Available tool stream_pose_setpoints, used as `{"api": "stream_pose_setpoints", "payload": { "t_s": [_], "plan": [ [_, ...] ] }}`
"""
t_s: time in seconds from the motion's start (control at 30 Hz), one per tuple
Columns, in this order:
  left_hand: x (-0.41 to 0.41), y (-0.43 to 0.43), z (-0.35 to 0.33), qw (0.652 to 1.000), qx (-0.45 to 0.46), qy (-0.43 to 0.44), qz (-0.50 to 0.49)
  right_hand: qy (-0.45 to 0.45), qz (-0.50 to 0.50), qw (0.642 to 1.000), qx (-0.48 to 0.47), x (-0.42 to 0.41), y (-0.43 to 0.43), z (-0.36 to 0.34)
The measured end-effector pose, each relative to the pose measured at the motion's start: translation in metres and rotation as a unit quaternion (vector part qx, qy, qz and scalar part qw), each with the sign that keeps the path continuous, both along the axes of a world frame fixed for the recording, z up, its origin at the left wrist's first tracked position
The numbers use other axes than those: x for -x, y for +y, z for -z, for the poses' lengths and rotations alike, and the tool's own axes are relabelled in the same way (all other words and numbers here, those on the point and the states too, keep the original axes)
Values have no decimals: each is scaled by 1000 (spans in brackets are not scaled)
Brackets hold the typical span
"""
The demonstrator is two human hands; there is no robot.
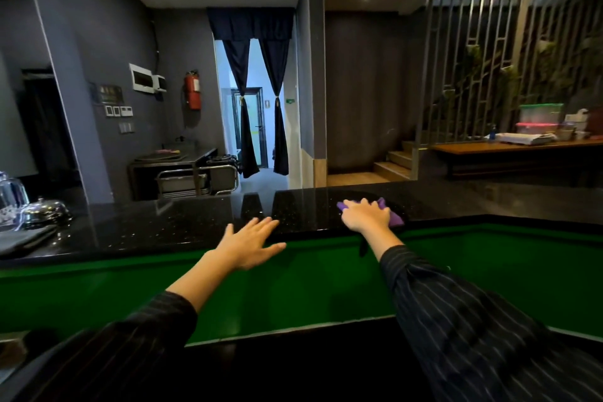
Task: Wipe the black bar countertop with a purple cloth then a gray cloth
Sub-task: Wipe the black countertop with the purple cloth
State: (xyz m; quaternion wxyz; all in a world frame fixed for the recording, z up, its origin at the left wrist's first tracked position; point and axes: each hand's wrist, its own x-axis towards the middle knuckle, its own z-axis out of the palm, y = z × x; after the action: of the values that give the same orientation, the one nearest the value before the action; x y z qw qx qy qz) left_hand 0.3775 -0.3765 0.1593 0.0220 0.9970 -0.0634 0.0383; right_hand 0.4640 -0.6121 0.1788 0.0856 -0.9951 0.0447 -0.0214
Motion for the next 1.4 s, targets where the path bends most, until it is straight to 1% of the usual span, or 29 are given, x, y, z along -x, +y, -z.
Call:
{"api": "stream_pose_setpoints", "payload": {
  "t_s": [0.07,0.17,0.23,0.3,0.43,0.53,0.63,0.73,0.83,0.9,0.93,1.0,1.1,1.17,1.23,1.3,1.4],
  "plan": [
    [-15,-21,-9,999,10,22,27,7,-8,1000,12,-1,11,0],
    [-33,-28,-15,999,3,25,48,14,-131,991,11,-11,15,4],
    [-37,-23,-10,998,-6,-3,60,47,-188,981,-1,-30,-3,-1],
    [-38,-20,-3,998,-15,-32,58,79,-188,979,-7,-53,-24,-6],
    [-44,-24,1,997,-26,-62,41,66,-113,991,-8,-92,-36,-9],
    [-47,-22,3,996,-34,-68,35,67,-89,994,7,-116,-4,-10],
    [-49,-22,5,996,-42,-68,29,58,-106,993,7,-129,43,-9],
    [-49,-23,3,997,-47,-65,22,48,-182,982,9,-117,93,-10],
    [-47,-25,2,997,-45,-54,14,85,-306,948,32,-111,125,-5],
    [-48,-24,2,998,-45,-48,15,104,-359,926,44,-122,122,-3],
    [-49,-23,2,998,-46,-45,17,113,-364,924,41,-128,113,-3],
    [-50,-22,3,998,-42,-39,15,119,-340,933,23,-145,88,-4],
    [-51,-22,4,998,-40,-39,14,129,-249,960,-3,-179,53,-3],
    [-52,-21,5,998,-44,-43,16,132,-209,969,10,-190,48,-6],
    [-53,-20,5,997,-49,-48,17,125,-177,976,16,-188,63,-8],
    [-54,-20,6,997,-55,-49,15,105,-177,978,25,-178,84,-10],
    [-52,-23,4,997,-61,-50,12,99,-233,967,29,-166,124,-3]
  ]
}}
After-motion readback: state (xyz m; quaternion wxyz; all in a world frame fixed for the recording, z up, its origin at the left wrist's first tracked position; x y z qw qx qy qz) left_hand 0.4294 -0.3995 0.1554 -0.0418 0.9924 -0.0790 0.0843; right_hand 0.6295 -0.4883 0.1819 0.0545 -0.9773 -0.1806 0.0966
